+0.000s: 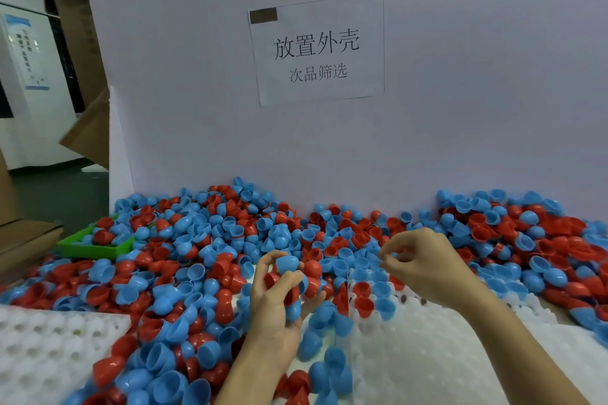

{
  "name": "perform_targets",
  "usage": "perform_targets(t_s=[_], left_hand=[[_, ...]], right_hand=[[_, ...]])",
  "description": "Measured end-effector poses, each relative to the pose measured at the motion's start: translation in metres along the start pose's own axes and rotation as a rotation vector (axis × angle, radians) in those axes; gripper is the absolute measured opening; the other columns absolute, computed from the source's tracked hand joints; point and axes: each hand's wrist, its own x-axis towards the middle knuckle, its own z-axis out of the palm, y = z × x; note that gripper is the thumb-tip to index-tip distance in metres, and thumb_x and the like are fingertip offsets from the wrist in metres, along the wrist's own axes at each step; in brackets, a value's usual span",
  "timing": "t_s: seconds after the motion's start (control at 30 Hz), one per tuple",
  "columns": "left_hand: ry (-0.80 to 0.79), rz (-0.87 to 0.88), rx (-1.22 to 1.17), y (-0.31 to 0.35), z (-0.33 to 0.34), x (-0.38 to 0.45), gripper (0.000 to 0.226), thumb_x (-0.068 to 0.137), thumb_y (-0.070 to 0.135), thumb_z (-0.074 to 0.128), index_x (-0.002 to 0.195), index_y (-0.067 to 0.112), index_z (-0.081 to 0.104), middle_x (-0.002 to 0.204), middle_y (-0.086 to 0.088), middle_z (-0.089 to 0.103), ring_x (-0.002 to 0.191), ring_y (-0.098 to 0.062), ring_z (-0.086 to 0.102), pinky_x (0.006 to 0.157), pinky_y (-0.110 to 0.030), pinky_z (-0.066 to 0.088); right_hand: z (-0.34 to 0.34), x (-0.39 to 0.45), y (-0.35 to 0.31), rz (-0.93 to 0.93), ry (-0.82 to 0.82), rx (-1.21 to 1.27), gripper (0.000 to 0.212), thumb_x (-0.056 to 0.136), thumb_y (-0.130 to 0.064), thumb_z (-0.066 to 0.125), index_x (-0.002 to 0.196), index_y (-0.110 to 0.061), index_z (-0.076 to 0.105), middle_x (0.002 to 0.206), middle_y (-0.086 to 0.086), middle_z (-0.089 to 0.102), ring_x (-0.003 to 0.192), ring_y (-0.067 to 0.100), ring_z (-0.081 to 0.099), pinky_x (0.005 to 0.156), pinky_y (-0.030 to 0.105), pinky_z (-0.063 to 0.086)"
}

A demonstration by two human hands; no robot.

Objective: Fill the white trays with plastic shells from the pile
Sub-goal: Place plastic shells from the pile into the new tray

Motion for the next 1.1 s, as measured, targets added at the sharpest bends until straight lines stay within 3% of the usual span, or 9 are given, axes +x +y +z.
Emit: perform_targets(t_s=[0.23,0.37,0.53,0.77,0.9,1.1], left_hand=[[0.034,0.031,-0.016,0.008,-0.007,0.005,0.032,0.085,-0.008,0.057,0.095,0.022,0.063,0.081,-0.007,0.068,0.075,-0.023,0.066,0.057,-0.037,0.059],[0.081,0.043,-0.044,0.012,-0.013,0.008,0.030,0.086,-0.007,0.056,0.095,0.021,0.063,0.084,-0.007,0.067,0.075,-0.024,0.066,0.053,-0.034,0.058],[0.103,0.035,-0.051,0.010,-0.014,0.010,0.030,0.087,-0.007,0.057,0.098,0.020,0.063,0.077,-0.005,0.070,0.067,-0.021,0.068,0.052,-0.034,0.058],[0.118,0.007,-0.049,0.008,-0.015,0.011,0.033,0.085,-0.007,0.059,0.090,0.025,0.068,0.089,-0.008,0.067,0.084,-0.029,0.064,0.057,-0.038,0.059],[0.128,-0.001,-0.057,0.010,-0.014,0.010,0.032,0.084,-0.007,0.060,0.095,0.023,0.066,0.095,-0.012,0.065,0.087,-0.031,0.064,0.057,-0.037,0.058],[0.114,0.004,-0.045,0.010,-0.012,0.008,0.033,0.084,-0.008,0.059,0.097,0.021,0.064,0.088,-0.010,0.066,0.081,-0.027,0.066,0.055,-0.036,0.057]], right_hand=[[0.028,-0.004,-0.017,-0.109,-0.218,-0.091,0.017,0.096,-0.016,0.063,0.105,-0.024,0.075,0.090,-0.023,0.064,0.082,-0.004,0.064,0.067,0.008,0.051],[0.051,0.005,-0.038,-0.217,-0.382,-0.188,0.022,0.093,-0.007,0.063,0.104,-0.021,0.076,0.101,-0.010,0.072,0.086,0.005,0.066,0.078,0.023,0.059],[0.063,0.014,-0.041,-0.280,-0.579,-0.444,0.043,0.085,0.009,0.061,0.108,-0.025,0.074,0.115,-0.002,0.065,0.091,0.018,0.062,0.080,0.035,0.060],[0.078,0.016,-0.033,-0.306,-0.558,-0.565,0.031,0.090,-0.003,0.064,0.114,-0.022,0.072,0.117,0.002,0.066,0.095,0.023,0.065,0.085,0.039,0.059],[0.072,0.015,-0.032,-0.276,-0.516,-0.416,0.026,0.093,-0.007,0.064,0.112,-0.022,0.073,0.112,-0.003,0.069,0.093,0.013,0.066,0.083,0.027,0.059],[0.054,0.006,-0.020,-0.158,-0.425,-0.155,0.020,0.092,-0.010,0.064,0.106,-0.023,0.070,0.087,-0.006,0.074,0.077,0.009,0.071,0.076,0.027,0.061]])
